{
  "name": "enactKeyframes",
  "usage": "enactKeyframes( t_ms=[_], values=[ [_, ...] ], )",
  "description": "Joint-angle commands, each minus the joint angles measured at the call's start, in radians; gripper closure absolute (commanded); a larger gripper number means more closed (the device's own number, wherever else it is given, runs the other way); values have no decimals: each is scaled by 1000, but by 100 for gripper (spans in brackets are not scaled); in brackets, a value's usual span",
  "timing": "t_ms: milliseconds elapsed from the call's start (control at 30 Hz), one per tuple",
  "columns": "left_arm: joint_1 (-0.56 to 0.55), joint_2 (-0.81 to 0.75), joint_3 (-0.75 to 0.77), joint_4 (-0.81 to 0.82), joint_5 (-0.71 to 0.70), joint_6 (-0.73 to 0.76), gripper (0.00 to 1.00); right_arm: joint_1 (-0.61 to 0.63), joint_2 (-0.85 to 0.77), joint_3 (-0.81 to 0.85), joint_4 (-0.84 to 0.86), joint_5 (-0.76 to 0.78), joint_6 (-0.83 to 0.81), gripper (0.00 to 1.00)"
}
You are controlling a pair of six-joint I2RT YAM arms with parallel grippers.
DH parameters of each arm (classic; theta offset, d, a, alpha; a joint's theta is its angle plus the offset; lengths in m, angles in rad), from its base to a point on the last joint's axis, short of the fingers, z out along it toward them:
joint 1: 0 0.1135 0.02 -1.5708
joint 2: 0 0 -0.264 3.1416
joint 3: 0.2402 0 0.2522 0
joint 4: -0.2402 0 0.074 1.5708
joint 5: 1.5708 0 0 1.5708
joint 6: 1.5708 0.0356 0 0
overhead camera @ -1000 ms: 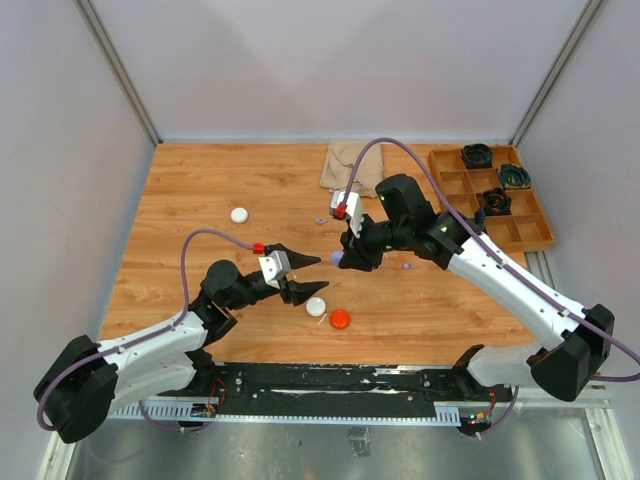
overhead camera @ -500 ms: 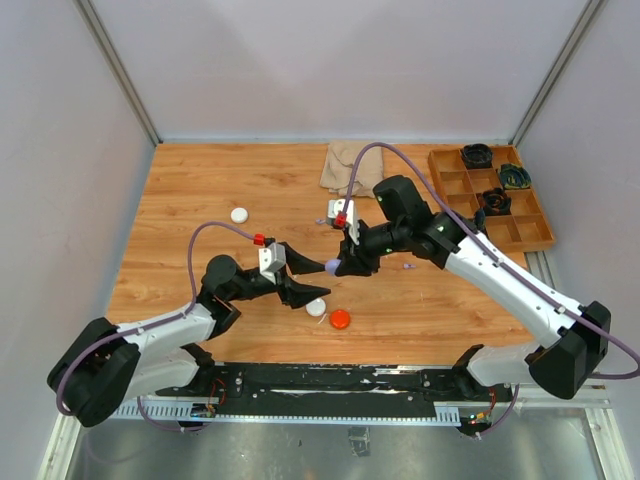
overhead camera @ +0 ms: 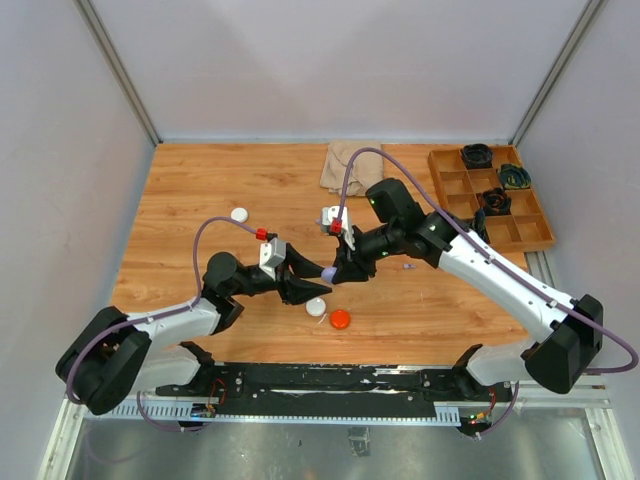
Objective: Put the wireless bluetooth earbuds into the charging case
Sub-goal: Pick up the charging case at the center of the board.
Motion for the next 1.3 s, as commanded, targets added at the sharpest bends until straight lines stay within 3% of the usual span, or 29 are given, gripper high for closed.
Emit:
enactKeyframes(
  t_ms=[0, 267, 400, 500, 633, 733, 1267],
  values=[
    [5, 21, 37, 80, 53, -36, 55, 16, 12, 25, -9, -48, -33, 95],
    [5, 51, 42, 102, 72, -47, 70, 24, 15, 26, -8, -66, -38, 93],
    [7, 51, 34, 111, 60, -46, 91, 25, 9, 28, -15, -47, -41, 83],
    [12, 41, 17, 123, 38, -44, 100, 25, -7, 28, -22, -22, -45, 74],
    [19, 23, -13, 167, 7, -51, 100, 25, -41, 30, -29, 17, -50, 63],
    [21, 11, -28, 189, -12, -55, 100, 25, -61, 26, -30, 37, -52, 61],
    [23, 46, -57, 338, -27, -116, 100, 25, -47, 32, -18, -12, -39, 69]
  ],
)
